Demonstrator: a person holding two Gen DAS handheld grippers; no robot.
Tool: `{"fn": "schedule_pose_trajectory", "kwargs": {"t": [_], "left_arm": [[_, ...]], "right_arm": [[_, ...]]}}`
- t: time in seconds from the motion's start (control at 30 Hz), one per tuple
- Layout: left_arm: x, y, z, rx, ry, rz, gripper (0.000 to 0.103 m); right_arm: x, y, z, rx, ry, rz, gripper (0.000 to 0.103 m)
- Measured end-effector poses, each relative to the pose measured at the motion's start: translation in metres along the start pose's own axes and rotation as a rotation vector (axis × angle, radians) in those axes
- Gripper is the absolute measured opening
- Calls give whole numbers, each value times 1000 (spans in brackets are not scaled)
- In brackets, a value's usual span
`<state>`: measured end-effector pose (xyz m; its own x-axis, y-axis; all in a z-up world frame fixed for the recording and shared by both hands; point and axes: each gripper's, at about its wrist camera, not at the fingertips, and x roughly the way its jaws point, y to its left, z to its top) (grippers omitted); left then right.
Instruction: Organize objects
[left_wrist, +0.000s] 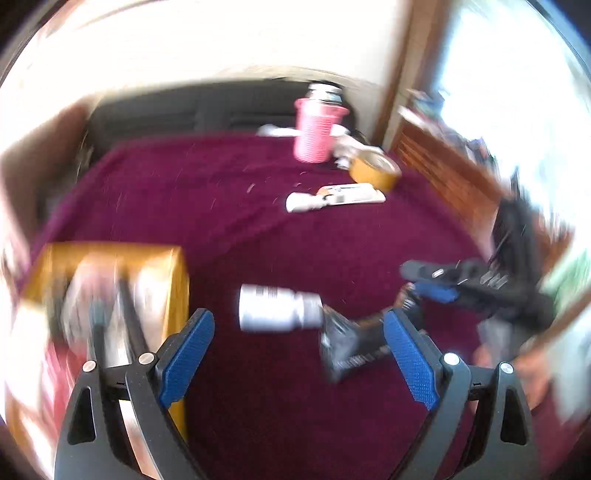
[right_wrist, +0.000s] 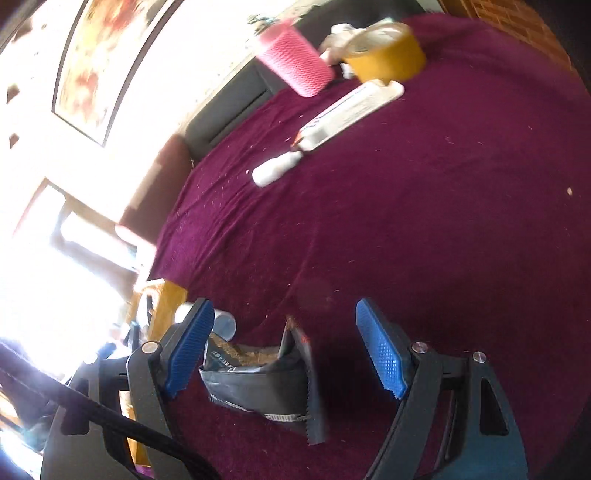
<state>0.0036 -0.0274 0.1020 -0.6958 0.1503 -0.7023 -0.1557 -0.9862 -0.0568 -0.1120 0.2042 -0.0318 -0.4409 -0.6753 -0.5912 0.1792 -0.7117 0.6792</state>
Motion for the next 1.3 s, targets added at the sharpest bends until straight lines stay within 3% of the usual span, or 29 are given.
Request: {"fn": "schedule_pose_trajectory", "kwargs": {"t": [0.07, 0.17, 0.27, 0.33, 0.43, 0.5, 0.53, 0.57, 0.7, 0.83, 0.97, 1.1, 1.2, 1.23, 1.3], "left_arm": [[19, -10, 10, 188, 22, -4, 90], [56, -12, 12, 359, 140, -11, 90], [86, -15, 4, 453, 263, -44, 89], [102, -18, 0, 502, 304, -41, 89], [114, -18, -5, 467, 359, -67, 83], [113, -17, -5, 400, 381, -133, 61], [109, -18, -5, 380, 389, -162, 42], [105, -21, -8, 373, 393, -184, 30], [88, -41, -22, 431, 372, -177, 29], [83, -48, -19, 412, 331, -168, 30], [87, -54, -14, 436, 299, -100, 54], [99, -65, -15, 489, 291, -46, 54], [101, -68, -13, 444, 275, -43, 48], [104, -67, -12, 424, 283, -61, 30], [99, -66, -14, 396, 278, -44, 29]], "right_arm": [[-14, -8, 6, 16, -36, 4, 79], [-22, -11, 13, 19, -70, -31, 80], [-27, -17, 16, 63, -77, -3, 81], [-24, -26, 18, 113, -56, 38, 81], [-23, -41, 21, 184, -26, 79, 81], [-25, -40, 22, 185, -37, 84, 82], [-26, -39, 21, 186, -38, 81, 82], [-25, -39, 20, 184, -38, 78, 82], [-23, -34, 19, 153, -29, 41, 82], [-23, -31, 15, 127, -17, 34, 82], [-22, -29, 14, 113, -15, 26, 82], [-22, -30, 14, 115, -14, 29, 82], [-22, -30, 14, 115, -14, 33, 82], [-22, -30, 14, 113, -12, 34, 82], [-21, -30, 14, 108, -11, 35, 82]]}}
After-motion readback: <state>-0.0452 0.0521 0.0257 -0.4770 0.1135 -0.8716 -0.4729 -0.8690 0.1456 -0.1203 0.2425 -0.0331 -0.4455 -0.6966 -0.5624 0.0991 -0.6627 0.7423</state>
